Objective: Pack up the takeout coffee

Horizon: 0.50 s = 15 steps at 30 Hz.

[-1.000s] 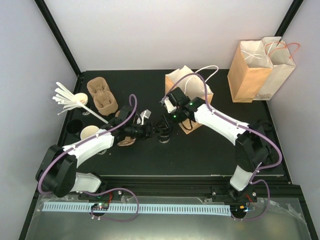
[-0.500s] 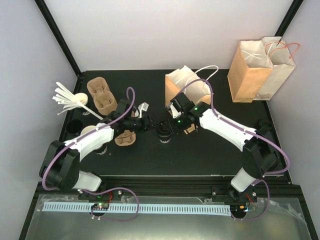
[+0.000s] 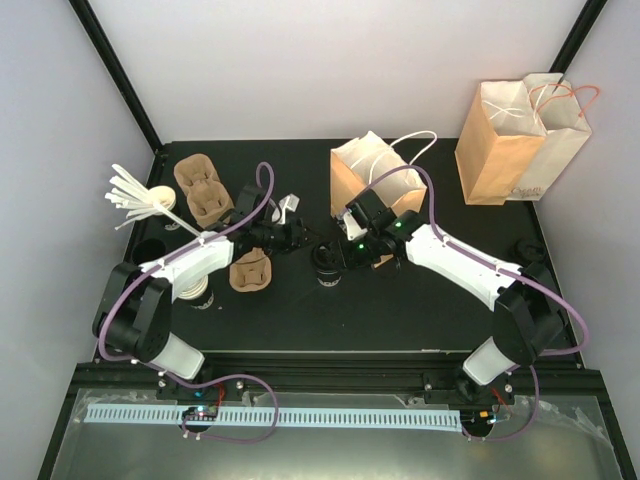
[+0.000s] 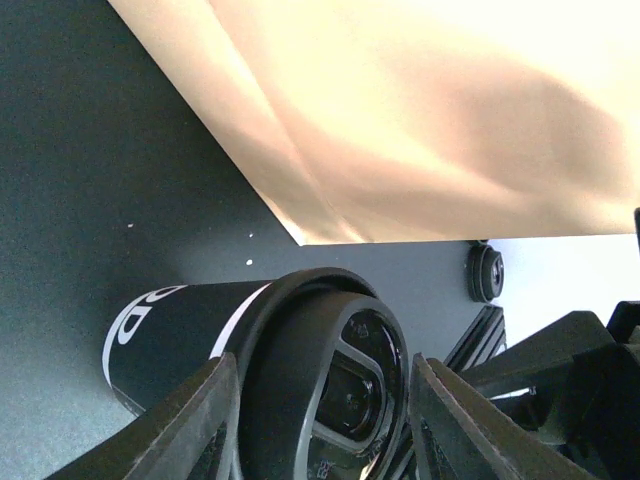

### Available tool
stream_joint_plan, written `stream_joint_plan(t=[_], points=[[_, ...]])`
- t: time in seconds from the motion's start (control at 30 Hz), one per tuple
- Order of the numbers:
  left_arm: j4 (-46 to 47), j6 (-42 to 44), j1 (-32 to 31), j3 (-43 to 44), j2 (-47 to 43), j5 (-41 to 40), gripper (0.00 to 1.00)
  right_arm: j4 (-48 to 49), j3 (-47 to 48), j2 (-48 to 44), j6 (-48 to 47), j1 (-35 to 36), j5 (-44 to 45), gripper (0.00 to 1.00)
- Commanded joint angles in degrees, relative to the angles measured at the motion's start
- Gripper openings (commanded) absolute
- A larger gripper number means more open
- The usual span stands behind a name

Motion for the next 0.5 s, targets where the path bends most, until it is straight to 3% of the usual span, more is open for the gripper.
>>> stream_joint_plan(t=[0.0, 0.17, 0.47], points=[[0.95, 1.12, 0.35, 3.05, 1.88, 2.88, 0.49, 3.69, -0.8, -1.42, 2.57, 0.18, -2.56, 0.44], [0.25, 1.4, 0.35, 4.19, 2.69, 2.81, 0.49, 1.42, 0.55, -1.57, 1.89, -0.03, 2.86, 0.46], [-6.93, 2.83, 0.57, 3.11, -5.17, -5.13, 0.54, -0.26, 4.05, 0.69, -1.69, -2.07, 6.7, 0.45]])
